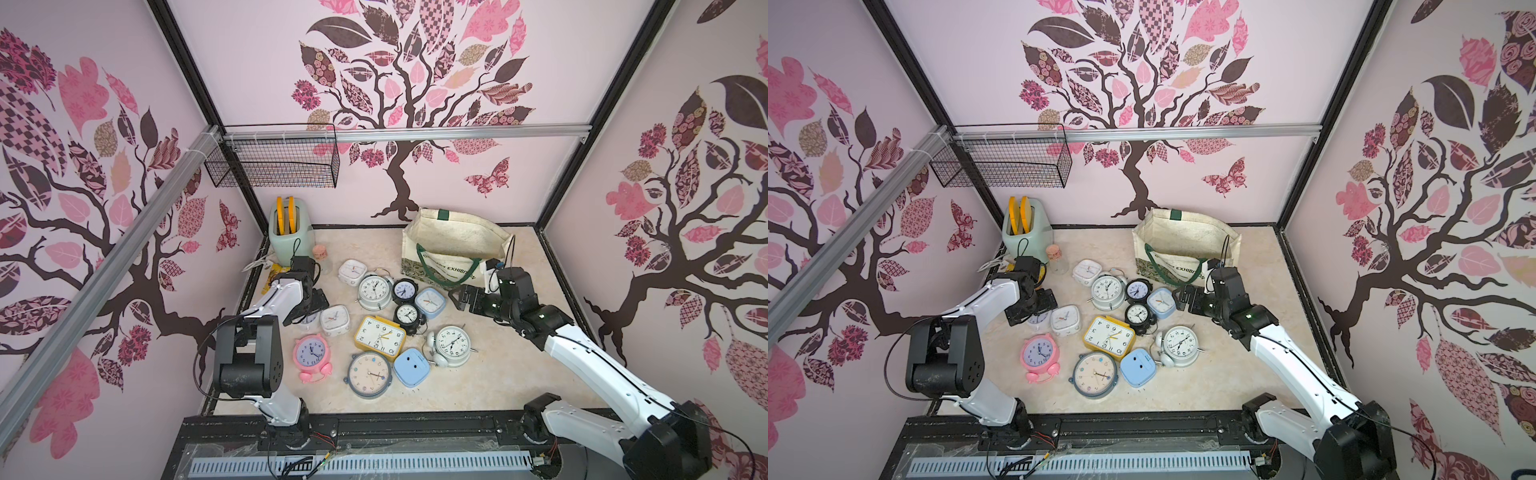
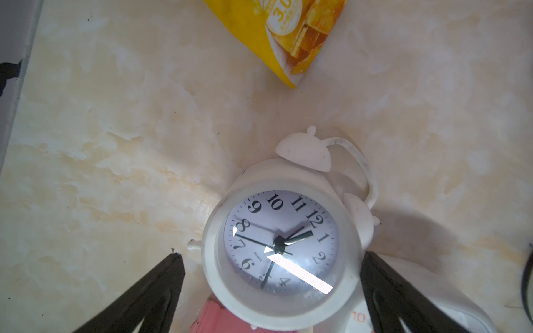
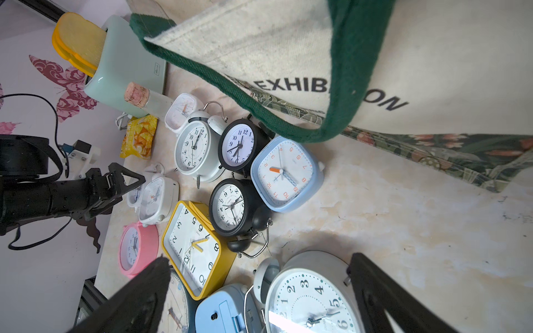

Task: Put the alarm clock into the canvas bag
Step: Pick up the alarm from the center of the board.

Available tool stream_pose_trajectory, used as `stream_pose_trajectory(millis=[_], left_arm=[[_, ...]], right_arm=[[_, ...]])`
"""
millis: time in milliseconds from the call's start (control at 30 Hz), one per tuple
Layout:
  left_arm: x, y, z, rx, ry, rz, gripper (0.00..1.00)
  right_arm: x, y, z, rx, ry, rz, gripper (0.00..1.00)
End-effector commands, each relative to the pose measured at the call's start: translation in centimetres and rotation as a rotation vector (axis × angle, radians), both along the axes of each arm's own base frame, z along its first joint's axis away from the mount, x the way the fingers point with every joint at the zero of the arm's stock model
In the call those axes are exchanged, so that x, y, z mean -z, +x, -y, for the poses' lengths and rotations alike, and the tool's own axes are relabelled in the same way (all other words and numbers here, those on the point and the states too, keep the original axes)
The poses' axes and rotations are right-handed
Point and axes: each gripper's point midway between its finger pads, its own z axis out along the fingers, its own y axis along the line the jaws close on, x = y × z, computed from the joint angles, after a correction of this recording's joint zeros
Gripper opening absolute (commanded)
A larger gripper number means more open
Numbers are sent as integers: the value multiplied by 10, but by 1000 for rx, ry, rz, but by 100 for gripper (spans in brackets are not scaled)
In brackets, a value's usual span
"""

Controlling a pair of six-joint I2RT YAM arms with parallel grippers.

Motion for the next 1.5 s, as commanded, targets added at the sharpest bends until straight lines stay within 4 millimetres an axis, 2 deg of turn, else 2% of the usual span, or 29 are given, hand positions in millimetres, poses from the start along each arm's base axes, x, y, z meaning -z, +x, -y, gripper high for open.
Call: stream_pose_trajectory(millis=[0, 367, 767, 833, 900, 1033, 1467], left_arm=[[-5, 14, 4, -6, -22, 28, 98], [4, 3, -6, -79, 22, -13, 98], [-10, 9, -6, -102, 14, 59, 89], [-9, 8, 0, -88, -20, 56, 91], [-8, 3, 2, -104, -35, 40, 98], [-5, -4, 5, -142, -64, 52, 98], [17, -6, 11, -236, -136, 15, 98]], right_arm=[[-8, 3, -9, -37, 14, 23, 100], [-2, 4, -14, -52, 25, 2, 100], [-4, 7, -12, -39, 22, 11, 100], [-4, 7, -12, -39, 21, 10, 100], [-4, 7, -13, -42, 25, 9, 100], [-3, 7, -14, -43, 32, 9, 100], [2, 5, -16, -57, 38, -3, 100]])
